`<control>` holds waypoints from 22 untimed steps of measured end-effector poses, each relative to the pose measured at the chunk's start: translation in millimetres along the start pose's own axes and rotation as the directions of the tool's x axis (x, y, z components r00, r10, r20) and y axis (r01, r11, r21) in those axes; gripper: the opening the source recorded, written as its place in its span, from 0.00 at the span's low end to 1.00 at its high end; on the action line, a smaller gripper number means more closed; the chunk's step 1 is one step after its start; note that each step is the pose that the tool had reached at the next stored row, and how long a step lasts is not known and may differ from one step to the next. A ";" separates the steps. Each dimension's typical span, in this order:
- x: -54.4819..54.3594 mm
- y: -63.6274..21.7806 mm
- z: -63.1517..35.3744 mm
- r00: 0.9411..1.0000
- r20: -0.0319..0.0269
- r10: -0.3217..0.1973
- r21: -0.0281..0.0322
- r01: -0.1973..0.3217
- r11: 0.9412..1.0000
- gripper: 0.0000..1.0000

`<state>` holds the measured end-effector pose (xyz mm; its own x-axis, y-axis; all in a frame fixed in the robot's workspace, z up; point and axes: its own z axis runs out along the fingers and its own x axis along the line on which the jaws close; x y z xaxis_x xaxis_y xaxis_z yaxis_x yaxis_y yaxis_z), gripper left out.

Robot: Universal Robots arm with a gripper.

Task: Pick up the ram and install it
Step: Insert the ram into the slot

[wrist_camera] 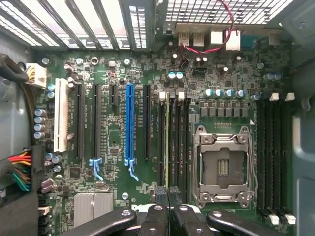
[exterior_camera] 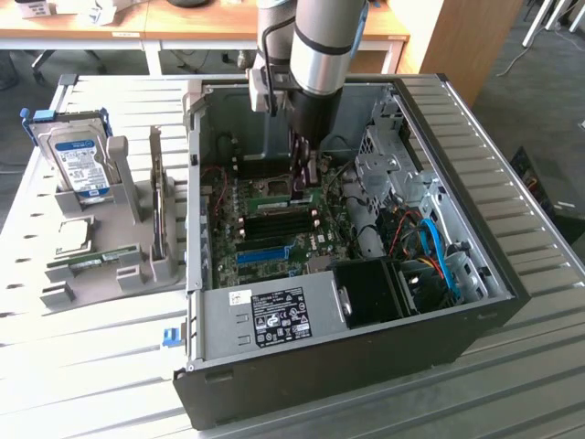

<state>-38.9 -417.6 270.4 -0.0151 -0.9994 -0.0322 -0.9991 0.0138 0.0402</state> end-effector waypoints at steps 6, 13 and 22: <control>0.3 -0.4 9.4 1.000 0.000 0.000 0.000 0.000 1.000 0.11; 0.5 -0.7 16.5 1.000 0.000 0.000 0.000 0.000 1.000 0.11; 0.8 -0.9 22.9 1.000 0.000 0.000 0.000 0.000 1.000 0.11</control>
<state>-38.9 -417.6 247.5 -0.0151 -0.9994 -0.0322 -0.9991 0.0138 0.0402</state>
